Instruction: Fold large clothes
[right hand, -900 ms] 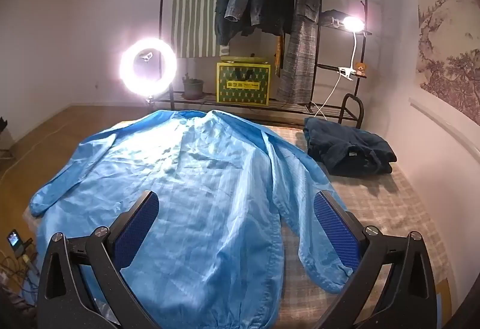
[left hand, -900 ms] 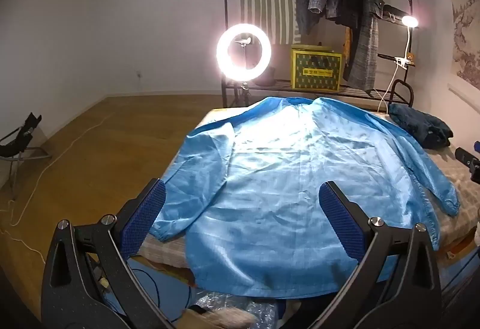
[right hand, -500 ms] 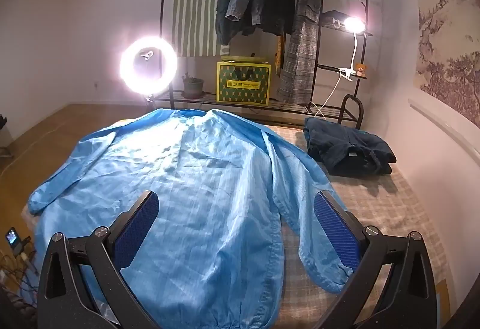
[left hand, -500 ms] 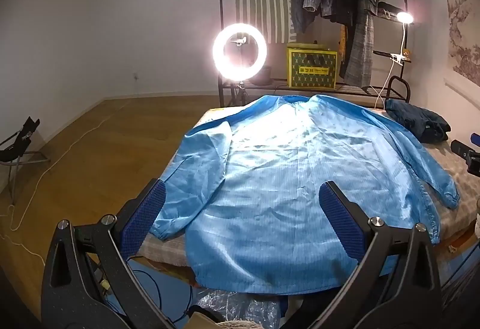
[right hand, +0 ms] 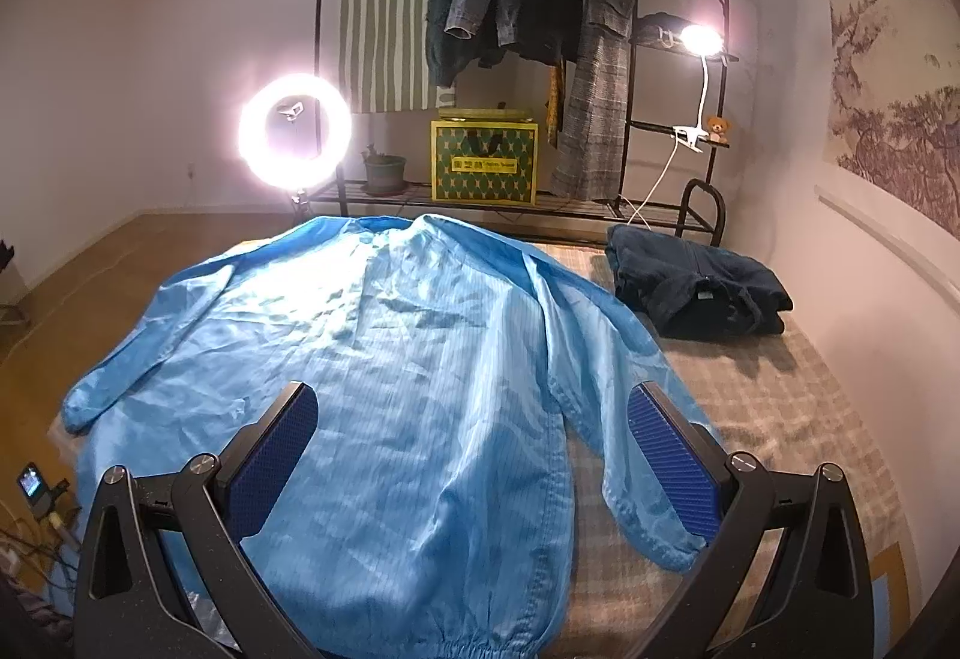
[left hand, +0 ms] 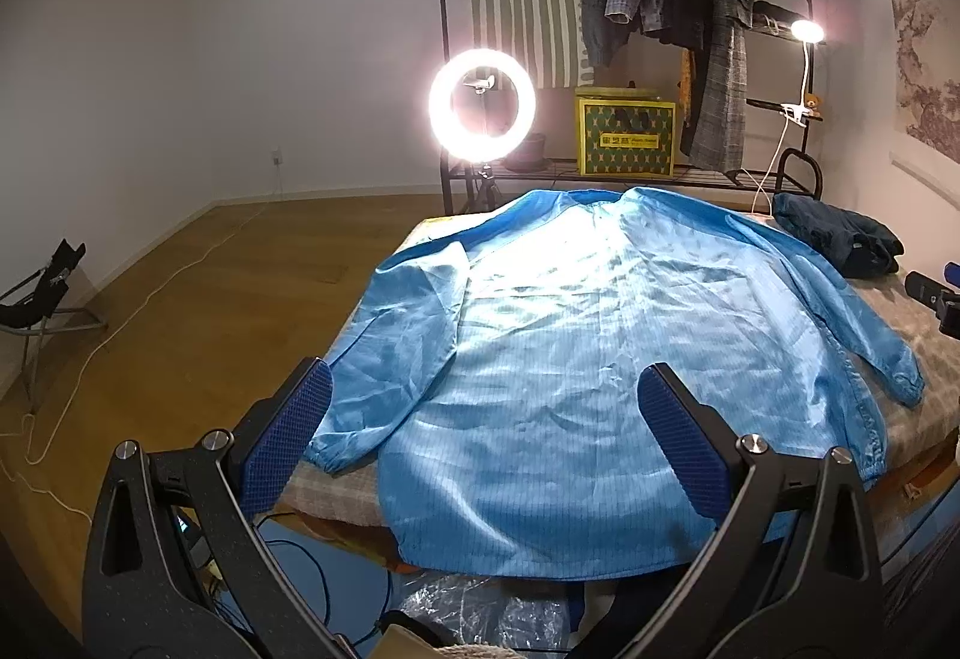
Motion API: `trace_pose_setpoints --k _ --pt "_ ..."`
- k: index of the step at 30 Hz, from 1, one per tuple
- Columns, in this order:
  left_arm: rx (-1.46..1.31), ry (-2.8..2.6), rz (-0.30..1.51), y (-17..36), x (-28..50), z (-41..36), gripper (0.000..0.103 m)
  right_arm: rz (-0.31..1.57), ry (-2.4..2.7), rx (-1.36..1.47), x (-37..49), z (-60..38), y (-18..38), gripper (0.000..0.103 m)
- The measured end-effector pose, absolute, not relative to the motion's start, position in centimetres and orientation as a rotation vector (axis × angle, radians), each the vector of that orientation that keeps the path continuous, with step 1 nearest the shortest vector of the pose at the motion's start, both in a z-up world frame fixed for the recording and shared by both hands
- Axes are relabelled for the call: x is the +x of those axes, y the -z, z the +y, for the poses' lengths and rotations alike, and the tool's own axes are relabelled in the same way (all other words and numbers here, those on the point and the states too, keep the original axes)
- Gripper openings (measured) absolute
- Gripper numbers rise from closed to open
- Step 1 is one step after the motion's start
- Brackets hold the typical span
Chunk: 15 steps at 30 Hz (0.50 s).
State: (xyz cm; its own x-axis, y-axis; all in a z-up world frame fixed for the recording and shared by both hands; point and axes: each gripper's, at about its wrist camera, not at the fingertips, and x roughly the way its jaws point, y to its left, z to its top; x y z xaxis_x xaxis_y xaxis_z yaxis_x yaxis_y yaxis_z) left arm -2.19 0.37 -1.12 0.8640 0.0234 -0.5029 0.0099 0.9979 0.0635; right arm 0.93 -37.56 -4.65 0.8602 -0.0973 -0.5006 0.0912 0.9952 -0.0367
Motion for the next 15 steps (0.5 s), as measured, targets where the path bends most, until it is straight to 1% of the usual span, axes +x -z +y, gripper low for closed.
trace_pose_setpoints --k 15 --pt "0.094 0.016 0.499 1.6 -4.7 -1.2 0.103 0.552 0.125 0.015 -1.0 -37.9 6.4 0.103"
